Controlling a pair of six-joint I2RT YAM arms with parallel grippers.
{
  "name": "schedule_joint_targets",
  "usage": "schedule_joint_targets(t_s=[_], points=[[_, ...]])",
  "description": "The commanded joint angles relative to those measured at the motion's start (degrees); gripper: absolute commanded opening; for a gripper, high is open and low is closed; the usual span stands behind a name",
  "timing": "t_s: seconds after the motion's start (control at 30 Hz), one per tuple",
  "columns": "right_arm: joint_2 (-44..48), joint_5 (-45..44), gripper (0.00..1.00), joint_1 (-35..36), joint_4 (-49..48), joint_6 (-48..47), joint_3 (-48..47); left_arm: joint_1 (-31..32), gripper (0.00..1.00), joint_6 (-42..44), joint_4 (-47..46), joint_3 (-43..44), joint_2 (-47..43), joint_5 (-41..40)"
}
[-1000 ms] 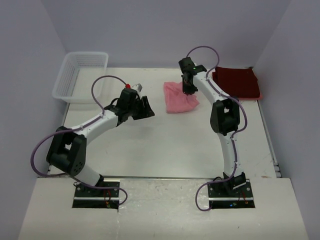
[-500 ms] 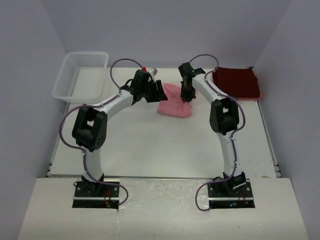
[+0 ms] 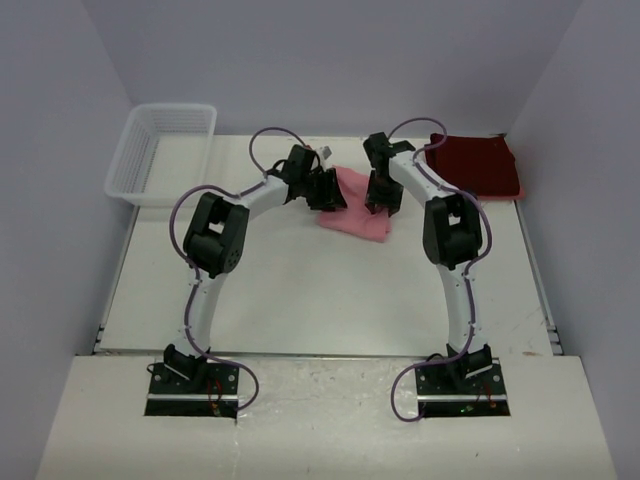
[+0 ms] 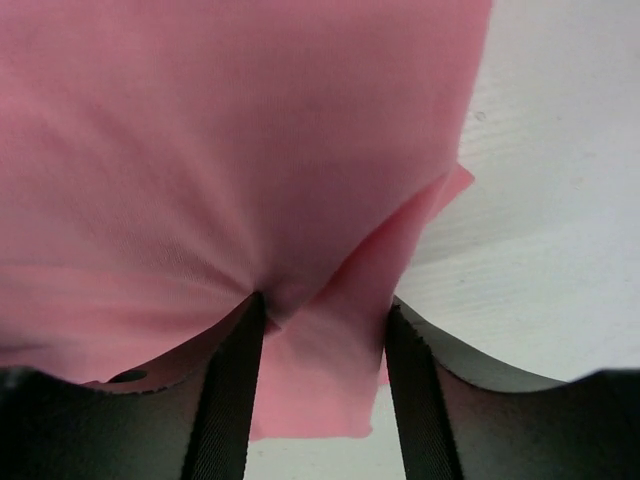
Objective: Fold and stack the t-shirts
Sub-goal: Smooth out wrinkles on the folded tshirt
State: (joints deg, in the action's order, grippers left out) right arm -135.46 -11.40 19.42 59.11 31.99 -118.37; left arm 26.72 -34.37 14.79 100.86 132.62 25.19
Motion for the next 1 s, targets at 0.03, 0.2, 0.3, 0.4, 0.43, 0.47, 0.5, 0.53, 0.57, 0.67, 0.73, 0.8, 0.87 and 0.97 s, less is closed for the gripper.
schedule_joint_targets(t_s=[0.03, 0.2, 0.3, 0.4, 0.43, 0.47, 0.5, 0.53, 0.57, 0.67, 0.73, 0.8, 0.87, 0.97], points=[[7.13, -5.3, 0.52, -0.61, 2.5, 1.5, 2.78, 0.17, 0.49, 1.76, 0.94, 3.47, 0.18, -0.49], [11.88, -3.81, 0.54, -0.52, 0.4, -0.26, 7.0, 0.17, 0.49, 2.03, 0.43, -1.44, -1.3, -1.28], [14.25, -3.72, 0.57, -0.52, -1.28, -0.61, 10.25, 0.17, 0.49, 1.94, -1.77, -6.45, -3.59, -1.99], [15.31, -4.68, 0.59, -0.52, -0.93, -0.35, 11.4, 0.17, 0.49, 1.76, -3.18, -11.55, -5.7, -1.9], [15.83, -4.25, 0.59, -0.52, -1.45, -0.43, 12.97, 0.17, 0.49, 1.68, -3.36, -13.74, -6.57, -2.77], [17.32, -3.9, 0.59, -0.52, -2.06, -0.35, 13.86, 0.17, 0.49, 1.67, -3.45, -14.89, -7.02, -3.21], [18.29, -3.37, 0.59, -0.52, -3.72, -0.26, 14.91, 0.17, 0.48, 1.5, -4.14, -16.12, -7.54, -3.48], [19.17, -2.41, 0.57, -0.61, -4.96, -0.43, 17.44, 0.17, 0.48, 1.5, -4.33, -18.39, -8.59, -4.09], [21.18, 0.12, 0.55, -0.52, -6.19, -0.96, 18.77, 0.09, 0.48, 1.41, -4.41, -19.46, -9.21, -4.79], [24.09, 4.96, 0.26, -0.52, -9.71, -1.57, 23.87, 0.09, 0.48, 1.94, -4.33, -23.16, -11.85, -6.64], [25.15, 7.26, 0.01, -0.52, -12.43, -1.58, 27.29, 0.09, 0.48, 2.46, -3.89, -25.0, -13.86, -7.61], [26.38, 9.28, 0.0, -0.52, -14.36, -1.67, 30.11, 0.09, 0.48, 3.25, -2.93, -26.14, -16.41, -8.31], [27.17, 9.55, 0.0, -0.52, -15.6, -1.58, 31.96, 0.09, 0.49, 3.69, -1.61, -26.5, -18.44, -10.42], [28.23, 10.25, 0.0, -0.52, -16.83, -1.75, 34.43, 0.26, 0.5, 5.01, 0.32, -26.15, -22.66, -14.1]])
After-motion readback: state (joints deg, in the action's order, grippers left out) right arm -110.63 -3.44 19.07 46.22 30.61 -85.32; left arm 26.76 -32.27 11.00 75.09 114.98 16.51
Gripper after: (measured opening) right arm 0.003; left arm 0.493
